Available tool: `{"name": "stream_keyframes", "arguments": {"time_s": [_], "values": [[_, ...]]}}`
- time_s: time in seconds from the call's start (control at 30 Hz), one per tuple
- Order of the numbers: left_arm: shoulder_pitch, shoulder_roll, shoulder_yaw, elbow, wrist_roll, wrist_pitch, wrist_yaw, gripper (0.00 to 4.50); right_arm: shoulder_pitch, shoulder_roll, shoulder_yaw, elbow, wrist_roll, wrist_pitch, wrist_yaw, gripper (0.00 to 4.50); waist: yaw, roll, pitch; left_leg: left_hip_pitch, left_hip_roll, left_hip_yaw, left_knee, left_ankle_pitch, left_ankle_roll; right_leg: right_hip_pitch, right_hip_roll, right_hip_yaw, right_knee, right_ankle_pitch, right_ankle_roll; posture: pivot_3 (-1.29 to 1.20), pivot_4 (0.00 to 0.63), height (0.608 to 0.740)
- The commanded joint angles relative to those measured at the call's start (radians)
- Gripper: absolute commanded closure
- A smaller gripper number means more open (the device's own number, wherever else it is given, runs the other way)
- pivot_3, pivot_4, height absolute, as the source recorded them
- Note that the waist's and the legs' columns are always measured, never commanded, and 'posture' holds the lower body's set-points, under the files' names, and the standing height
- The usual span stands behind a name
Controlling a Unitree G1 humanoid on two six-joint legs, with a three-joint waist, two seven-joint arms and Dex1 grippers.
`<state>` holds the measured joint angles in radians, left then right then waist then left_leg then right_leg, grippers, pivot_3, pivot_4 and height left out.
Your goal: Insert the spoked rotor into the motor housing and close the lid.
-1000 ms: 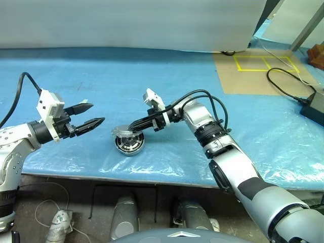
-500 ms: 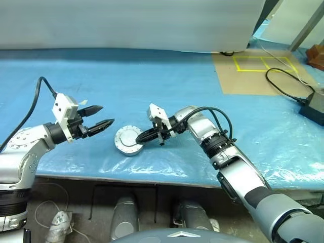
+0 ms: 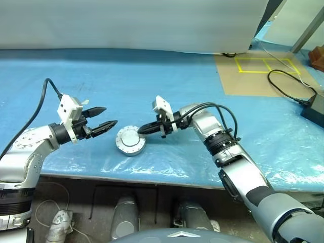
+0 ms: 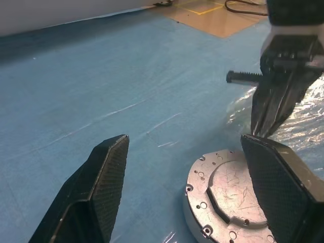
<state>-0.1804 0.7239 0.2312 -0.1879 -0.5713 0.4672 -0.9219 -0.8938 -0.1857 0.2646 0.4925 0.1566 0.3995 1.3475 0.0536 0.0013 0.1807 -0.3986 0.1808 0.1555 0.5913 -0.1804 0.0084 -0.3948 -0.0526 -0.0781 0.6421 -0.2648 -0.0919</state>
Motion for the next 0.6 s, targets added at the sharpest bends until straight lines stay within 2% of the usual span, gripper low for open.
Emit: {"name": "stream_keyframes", "arguments": {"time_s": [0.03, 0.13, 0.2, 0.33, 0.43, 0.53, 0.6], "values": [[0.004, -0.006, 0.005, -0.042, -0.013, -0.007, 0.002, 0.78, 0.013, -0.028, -0.032, -0.158, 0.051, 0.026, -0.013, 4.48, 0.000, 0.000, 0.000, -0.002, 0.000, 0.000, 0.000, 0.000, 0.000, -0.001, 0.000, 0.000, 0.000, 0.000, 0.000, 0.00, 0.150, 0.740], [0.010, -0.012, 0.002, -0.046, -0.012, -0.005, -0.001, 0.78, 0.073, -0.065, 0.007, -0.210, -0.006, -0.079, -0.046, 4.48, 0.001, -0.001, -0.001, -0.004, 0.000, 0.000, -0.001, 0.000, 0.000, -0.003, 0.000, -0.001, 0.000, 0.000, 0.000, 0.00, 0.150, 0.740], [0.024, -0.011, -0.003, -0.056, -0.012, -0.003, -0.008, 0.78, 0.099, -0.050, 0.002, -0.197, -0.032, -0.146, -0.124, 4.48, 0.000, -0.001, -0.001, -0.004, 0.000, 0.000, -0.001, 0.000, 0.000, -0.004, 0.000, -0.001, 0.000, 0.000, 0.000, 0.00, 0.150, 0.740], [0.047, -0.014, 0.001, -0.073, -0.021, 0.003, -0.008, 0.78, 0.137, -0.033, 0.030, -0.198, -0.039, -0.193, -0.148, 3.62, -0.010, -0.001, 0.000, -0.004, 0.000, 0.000, -0.001, -0.001, -0.002, -0.005, 0.000, -0.001, 0.000, 0.000, 0.000, 0.00, 0.150, 0.740], [0.063, -0.013, 0.014, -0.085, -0.027, 0.010, -0.001, 0.78, 0.144, -0.010, 0.048, -0.205, -0.017, -0.163, -0.141, 2.61, -0.009, -0.001, 0.000, -0.003, 0.000, 0.000, -0.001, -0.002, -0.003, -0.004, 0.000, 0.000, 0.000, 0.000, 0.000, 0.00, 0.150, 0.740], [0.097, -0.002, 0.061, -0.089, -0.035, 0.016, 0.013, 0.78, 0.147, 0.016, 0.080, -0.203, -0.003, -0.126, -0.116, 1.98, -0.009, -0.001, 0.000, -0.004, 0.000, 0.000, -0.001, -0.002, -0.003, -0.004, 0.000, 0.000, -0.001, 0.000, 0.000, 0.00, 0.150, 0.740], [0.107, 0.003, 0.080, -0.090, -0.040, 0.016, 0.020, 0.78, 0.145, 0.024, 0.095, -0.196, -0.013, -0.119, -0.120, 1.37, -0.009, -0.001, 0.000, -0.004, 0.000, 0.000, -0.001, -0.002, -0.003, -0.004, 0.000, 0.000, -0.001, 0.000, 0.000, 0.00, 0.150, 0.740]]}}
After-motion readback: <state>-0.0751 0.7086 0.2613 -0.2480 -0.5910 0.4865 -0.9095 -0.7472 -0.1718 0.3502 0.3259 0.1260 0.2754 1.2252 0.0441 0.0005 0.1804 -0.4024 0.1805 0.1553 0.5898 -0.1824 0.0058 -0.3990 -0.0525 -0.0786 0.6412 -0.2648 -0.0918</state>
